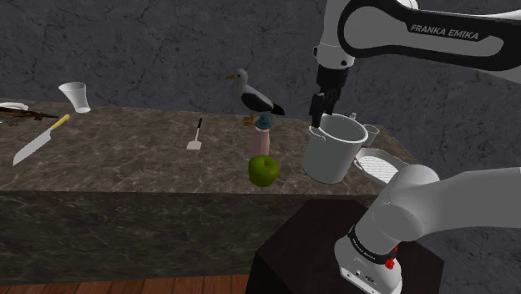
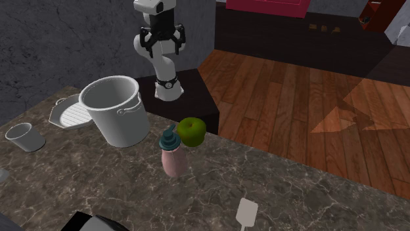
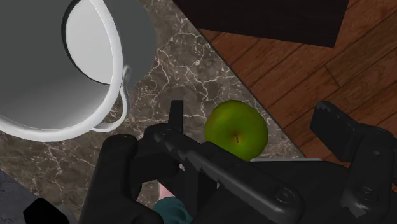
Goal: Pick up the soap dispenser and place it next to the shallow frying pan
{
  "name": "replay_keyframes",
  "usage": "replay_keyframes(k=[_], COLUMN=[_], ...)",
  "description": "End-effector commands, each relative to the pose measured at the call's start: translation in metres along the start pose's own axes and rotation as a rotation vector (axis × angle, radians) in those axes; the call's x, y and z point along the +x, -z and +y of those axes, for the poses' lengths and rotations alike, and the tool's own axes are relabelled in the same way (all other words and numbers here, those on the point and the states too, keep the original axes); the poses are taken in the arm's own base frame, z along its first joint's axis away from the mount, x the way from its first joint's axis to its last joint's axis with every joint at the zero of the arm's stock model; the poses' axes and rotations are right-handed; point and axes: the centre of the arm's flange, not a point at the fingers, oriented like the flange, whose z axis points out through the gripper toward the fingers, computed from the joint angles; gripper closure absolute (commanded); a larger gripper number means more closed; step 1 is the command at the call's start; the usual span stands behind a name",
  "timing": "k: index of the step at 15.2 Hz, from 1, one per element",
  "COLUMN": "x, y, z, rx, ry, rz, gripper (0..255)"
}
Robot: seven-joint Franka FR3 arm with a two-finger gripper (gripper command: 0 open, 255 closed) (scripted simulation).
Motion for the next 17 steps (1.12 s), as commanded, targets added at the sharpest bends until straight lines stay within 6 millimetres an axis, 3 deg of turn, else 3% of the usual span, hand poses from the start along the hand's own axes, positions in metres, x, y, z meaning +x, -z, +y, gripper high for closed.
replay_keyframes(k=[1, 17], x=[0.0, 0.177], y=[0.0, -0.07], z=[0.0, 0.056], rx=[0.0, 0.014], ry=[0.0, 0.156], rz=[0.0, 0.097], gripper=[0, 0])
